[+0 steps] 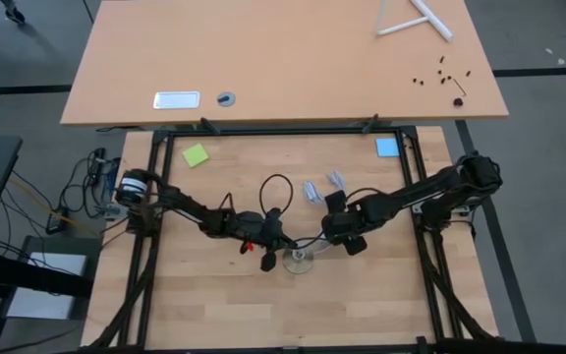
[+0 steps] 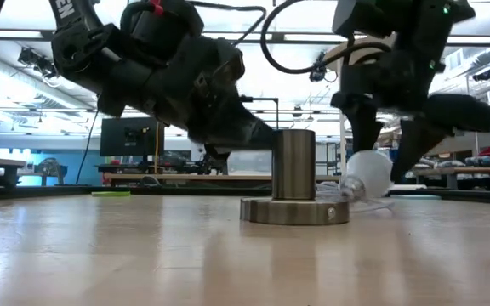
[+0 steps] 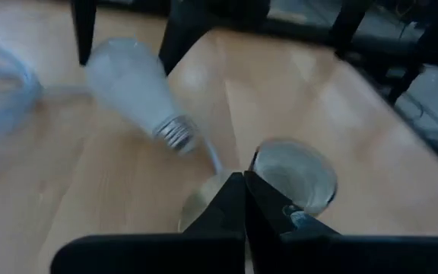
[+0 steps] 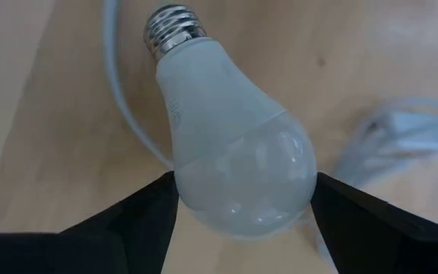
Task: Screw lightbulb
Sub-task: Insert the lightbulb into the lamp
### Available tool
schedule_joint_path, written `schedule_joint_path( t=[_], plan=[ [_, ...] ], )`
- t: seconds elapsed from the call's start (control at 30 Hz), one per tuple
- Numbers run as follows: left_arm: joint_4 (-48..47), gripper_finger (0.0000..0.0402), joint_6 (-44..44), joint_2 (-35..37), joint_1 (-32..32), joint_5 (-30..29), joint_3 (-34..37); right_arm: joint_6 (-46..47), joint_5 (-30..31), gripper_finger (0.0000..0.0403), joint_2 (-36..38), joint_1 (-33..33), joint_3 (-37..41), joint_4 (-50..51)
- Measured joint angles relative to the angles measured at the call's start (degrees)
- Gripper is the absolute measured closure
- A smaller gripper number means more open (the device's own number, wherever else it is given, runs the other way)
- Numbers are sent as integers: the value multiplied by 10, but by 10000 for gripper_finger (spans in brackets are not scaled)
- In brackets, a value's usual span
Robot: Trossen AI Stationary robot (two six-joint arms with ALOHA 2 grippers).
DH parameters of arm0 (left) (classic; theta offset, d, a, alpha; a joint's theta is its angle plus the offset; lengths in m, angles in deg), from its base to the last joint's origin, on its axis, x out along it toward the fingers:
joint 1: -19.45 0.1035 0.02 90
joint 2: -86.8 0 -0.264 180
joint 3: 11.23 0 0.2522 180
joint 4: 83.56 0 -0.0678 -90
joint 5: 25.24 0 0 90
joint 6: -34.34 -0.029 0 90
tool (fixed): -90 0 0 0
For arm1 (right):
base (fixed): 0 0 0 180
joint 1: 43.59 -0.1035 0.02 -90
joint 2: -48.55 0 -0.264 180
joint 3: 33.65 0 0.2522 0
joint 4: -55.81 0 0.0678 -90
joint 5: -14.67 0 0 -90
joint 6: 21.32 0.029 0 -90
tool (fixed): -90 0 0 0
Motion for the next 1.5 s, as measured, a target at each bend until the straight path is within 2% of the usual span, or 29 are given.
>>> schedule_joint_path(
  t=[0.23,0.47,0.57,0.67,0.77,0.83,1.0,1.1,1.23,1.33,1.5],
  plan=[
    [6,400,-1,35,1,0,-6,30,80,111,2,0,-81,133],
    [-2,400,-19,82,1,-1,-6,50,121,112,8,-1,-156,188],
    [-25,400,-29,106,0,-21,-6,63,144,111,9,-3,-186,215],
    [-82,400,-48,136,-6,-80,-6,80,170,110,9,-5,-210,236],
    [-155,400,-64,169,-20,-163,-5,89,173,111,9,-7,-225,238],
    [-195,400,-64,189,-28,-198,-5,91,174,112,9,-8,-233,233],
    [-241,400,-60,219,-48,-220,-6,91,176,110,9,-12,-236,196],
    [-313,400,-57,236,-58,-228,-5,91,176,110,9,-17,-236,173],
    [-431,400,-8,263,-69,-297,-5,96,176,111,9,-28,-236,138],
    [-414,401,11,274,-78,-304,5,96,176,111,9,-34,-236,120],
    [-337,401,-36,275,-93,-260,13,97,176,112,8,-34,-236,92]
  ],
)
